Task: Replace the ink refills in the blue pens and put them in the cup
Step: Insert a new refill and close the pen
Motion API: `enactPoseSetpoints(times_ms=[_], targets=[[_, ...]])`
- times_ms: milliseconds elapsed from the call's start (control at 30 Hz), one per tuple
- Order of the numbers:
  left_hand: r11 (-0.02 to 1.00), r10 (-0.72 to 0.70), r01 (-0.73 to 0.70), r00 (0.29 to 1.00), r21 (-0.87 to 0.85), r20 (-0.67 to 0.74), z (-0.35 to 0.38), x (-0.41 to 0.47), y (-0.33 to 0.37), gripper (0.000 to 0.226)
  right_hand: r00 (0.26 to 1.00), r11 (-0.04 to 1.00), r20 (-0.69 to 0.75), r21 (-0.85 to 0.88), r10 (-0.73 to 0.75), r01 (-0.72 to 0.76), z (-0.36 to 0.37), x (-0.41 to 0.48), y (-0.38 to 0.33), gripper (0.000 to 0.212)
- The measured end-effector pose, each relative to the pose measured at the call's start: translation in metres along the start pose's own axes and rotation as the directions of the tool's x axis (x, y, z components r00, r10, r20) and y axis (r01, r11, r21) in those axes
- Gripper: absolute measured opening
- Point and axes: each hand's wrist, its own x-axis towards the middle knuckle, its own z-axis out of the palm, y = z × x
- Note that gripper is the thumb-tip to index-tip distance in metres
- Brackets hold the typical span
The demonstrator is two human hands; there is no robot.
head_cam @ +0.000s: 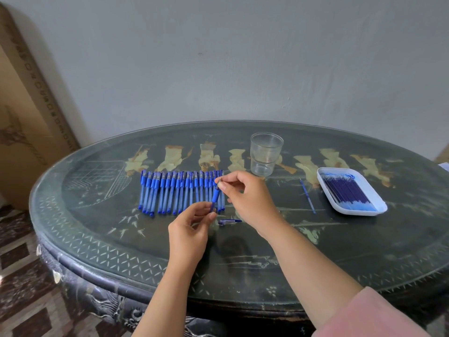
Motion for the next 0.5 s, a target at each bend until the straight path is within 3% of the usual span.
enactPoseSetpoints(times_ms=[200,333,433,500], targets=[[1.000,-0.015,0.015,1.000,-0.007,-0.003,-0.001,0.001,-0.002,0.028,0.997,0.990,-0.013,-0.123,-0.074,0.072,0.006,0.003,0.001,0.013],[0.999,-0.032,0.032,0.999,-0.035,-0.003,-0.001,0.001,-0.001,0.024,0.998,0.997,0.015,-0.040,0.069,-0.068,0.001,0.001,0.017,0.022],[0.999,-0.021,0.021,1.000,-0.036,-0.007,-0.001,0.001,-0.001,0.025,0.989,0.898,0.130,-0.439,0.073,-0.009,0.000,-0.007,0.044,0.026],[0.999,-0.020,0.020,1.000,-0.037,-0.008,-0.001,0.001,-0.001,0.026,0.969,0.809,0.234,-0.584,0.079,0.075,0.003,-0.013,0.058,0.031]])
